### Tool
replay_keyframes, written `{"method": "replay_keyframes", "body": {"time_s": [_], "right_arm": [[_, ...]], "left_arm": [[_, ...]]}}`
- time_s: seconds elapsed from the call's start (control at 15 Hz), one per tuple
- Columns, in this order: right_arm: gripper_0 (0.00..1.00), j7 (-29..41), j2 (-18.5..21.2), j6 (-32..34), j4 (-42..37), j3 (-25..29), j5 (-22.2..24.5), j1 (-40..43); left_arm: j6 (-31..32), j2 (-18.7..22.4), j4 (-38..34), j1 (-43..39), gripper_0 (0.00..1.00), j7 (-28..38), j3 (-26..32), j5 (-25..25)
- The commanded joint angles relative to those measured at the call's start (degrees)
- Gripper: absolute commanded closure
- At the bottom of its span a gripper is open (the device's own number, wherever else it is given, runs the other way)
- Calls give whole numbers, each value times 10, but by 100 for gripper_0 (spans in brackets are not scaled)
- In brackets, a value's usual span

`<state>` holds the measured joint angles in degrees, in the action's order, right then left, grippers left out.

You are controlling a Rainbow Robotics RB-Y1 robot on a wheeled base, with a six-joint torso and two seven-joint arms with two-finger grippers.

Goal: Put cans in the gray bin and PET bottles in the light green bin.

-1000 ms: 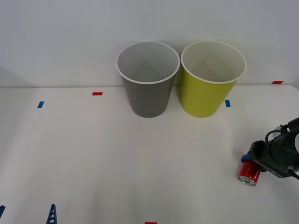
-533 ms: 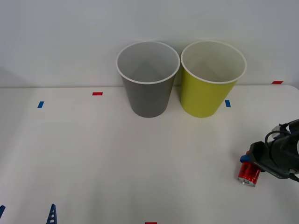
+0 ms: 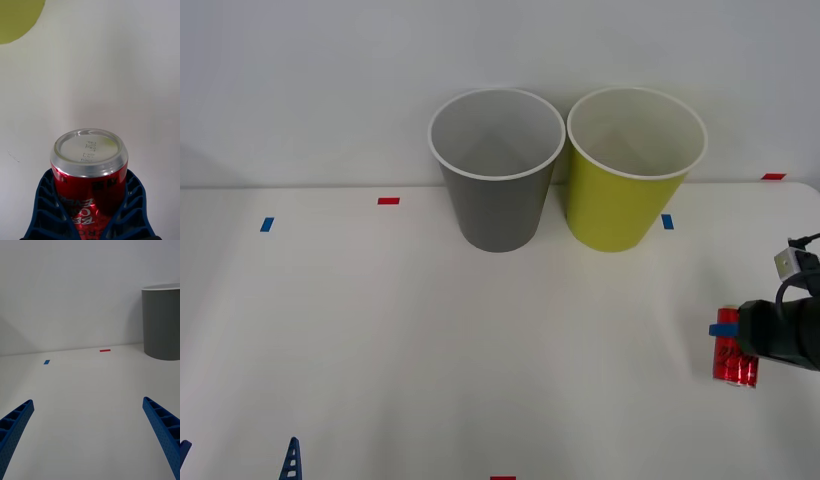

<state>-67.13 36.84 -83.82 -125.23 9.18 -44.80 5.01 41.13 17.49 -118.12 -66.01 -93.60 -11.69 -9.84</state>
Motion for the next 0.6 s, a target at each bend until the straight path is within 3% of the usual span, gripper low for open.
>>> {"method": "replay_keyframes", "body": {"time_s": [0.07,0.27,0.6], "right_arm": [[100,-71,-34,-2,-35,41,-11,14],[100,-160,-55,14,-50,84,-64,18],[100,-307,-66,85,-51,98,-171,18]], "left_arm": [[0,0,0,0,0,0,0,0],[0,0,0,0,0,0,0,0],[0,0,0,0,0,0,0,0]]}}
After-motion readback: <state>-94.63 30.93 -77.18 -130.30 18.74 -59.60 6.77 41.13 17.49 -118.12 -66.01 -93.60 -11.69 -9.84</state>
